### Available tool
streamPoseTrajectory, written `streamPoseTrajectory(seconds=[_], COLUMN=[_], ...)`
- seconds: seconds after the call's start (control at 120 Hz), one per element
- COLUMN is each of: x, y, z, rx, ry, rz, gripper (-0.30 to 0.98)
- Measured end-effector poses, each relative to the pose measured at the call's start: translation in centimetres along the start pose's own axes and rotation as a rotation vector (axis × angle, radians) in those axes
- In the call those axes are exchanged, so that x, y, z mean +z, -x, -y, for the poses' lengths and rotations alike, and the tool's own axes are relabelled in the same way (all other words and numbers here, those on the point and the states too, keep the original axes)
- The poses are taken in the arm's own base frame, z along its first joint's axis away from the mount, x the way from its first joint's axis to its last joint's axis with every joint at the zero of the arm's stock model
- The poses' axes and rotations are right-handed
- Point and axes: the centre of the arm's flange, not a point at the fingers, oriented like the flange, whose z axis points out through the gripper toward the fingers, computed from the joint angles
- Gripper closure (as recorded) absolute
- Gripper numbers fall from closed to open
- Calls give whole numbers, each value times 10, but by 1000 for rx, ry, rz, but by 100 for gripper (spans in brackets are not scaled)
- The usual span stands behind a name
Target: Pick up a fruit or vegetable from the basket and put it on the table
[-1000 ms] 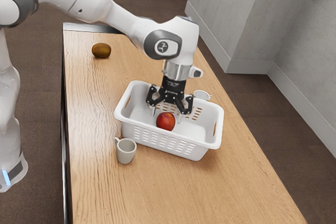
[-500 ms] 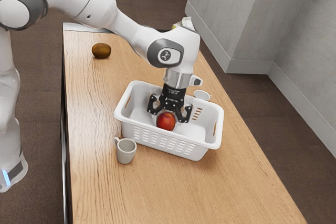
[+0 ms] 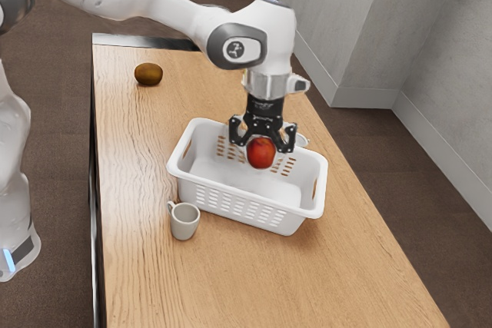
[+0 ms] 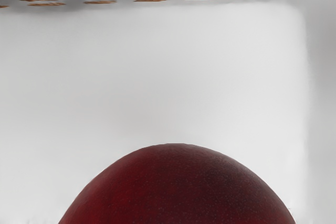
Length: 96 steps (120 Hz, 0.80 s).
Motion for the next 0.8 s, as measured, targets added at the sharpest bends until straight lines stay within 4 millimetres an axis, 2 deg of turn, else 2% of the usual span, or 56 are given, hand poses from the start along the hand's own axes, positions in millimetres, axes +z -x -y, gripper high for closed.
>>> streamPoseTrajectory(seconds=[0.067,0.133,0.183,0.258,0.325,0.383,0.458,0.583,0.633,0.65,0.667,0.708,0.742,0.767,0.8], x=[-37,-50,-45,-21,-1,8,6,11,13,6,-10,-57,-100,-126,-141], y=[42,80,103,132,154,158,157,152,135,128,122,111,106,105,99], z=[-38,-73,-100,-135,-152,-160,-161,-151,-138,-134,-128,-109,-87,-70,-45], rx=[82,140,170,194,202,185,151,85,10,-19,-43,-113,-181,-234,-318], ry=[59,93,101,93,80,76,85,75,73,83,96,128,146,150,130], rz=[-49,-63,-54,-22,5,19,33,67,99,96,75,22,-12,-28,-31], gripper=[39,38,38,39,39,38,22,9,6,6,5,4,3,2,2])
